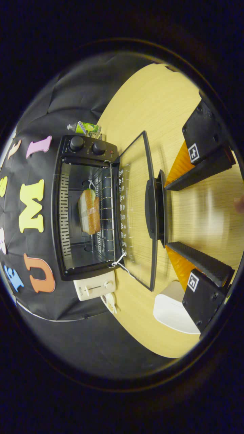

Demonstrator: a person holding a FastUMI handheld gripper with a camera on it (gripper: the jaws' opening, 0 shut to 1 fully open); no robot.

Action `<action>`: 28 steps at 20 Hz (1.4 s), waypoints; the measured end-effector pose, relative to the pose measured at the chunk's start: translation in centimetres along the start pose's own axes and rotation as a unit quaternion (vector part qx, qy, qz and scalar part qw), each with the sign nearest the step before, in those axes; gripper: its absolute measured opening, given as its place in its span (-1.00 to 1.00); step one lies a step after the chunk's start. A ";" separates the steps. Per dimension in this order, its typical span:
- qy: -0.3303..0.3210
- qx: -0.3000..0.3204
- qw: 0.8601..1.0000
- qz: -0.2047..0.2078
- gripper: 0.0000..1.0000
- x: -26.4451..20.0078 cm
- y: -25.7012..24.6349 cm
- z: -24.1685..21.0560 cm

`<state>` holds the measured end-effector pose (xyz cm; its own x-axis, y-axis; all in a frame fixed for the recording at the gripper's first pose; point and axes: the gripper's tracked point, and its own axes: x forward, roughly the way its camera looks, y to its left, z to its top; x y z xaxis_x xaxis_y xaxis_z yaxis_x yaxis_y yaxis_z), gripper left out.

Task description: Open the toaster oven, put the food inside, and close the toaster oven door.

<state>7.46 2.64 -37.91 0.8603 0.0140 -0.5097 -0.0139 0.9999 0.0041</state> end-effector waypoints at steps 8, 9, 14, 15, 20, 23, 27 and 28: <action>-0.139 -0.020 0.990 0.001 1.00 -1.9 0.2 2.7; -0.142 -0.023 0.990 0.000 1.00 -1.8 0.2 2.8; -0.152 -0.043 0.987 -0.004 1.00 -2.2 0.2 3.5; -0.154 -0.045 0.987 -0.005 1.00 -2.2 0.2 3.7; -0.165 -0.043 0.985 0.001 1.00 -2.7 0.4 5.4; -0.170 -0.036 0.985 0.009 1.00 -3.1 0.4 6.7; -0.165 -0.025 0.986 0.016 1.00 -3.3 0.5 8.8; -0.163 -0.019 0.986 0.020 1.00 -3.3 0.6 9.4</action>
<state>9.40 3.25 -28.07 0.9768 0.0604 -0.2053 -0.0652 0.9977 -0.0171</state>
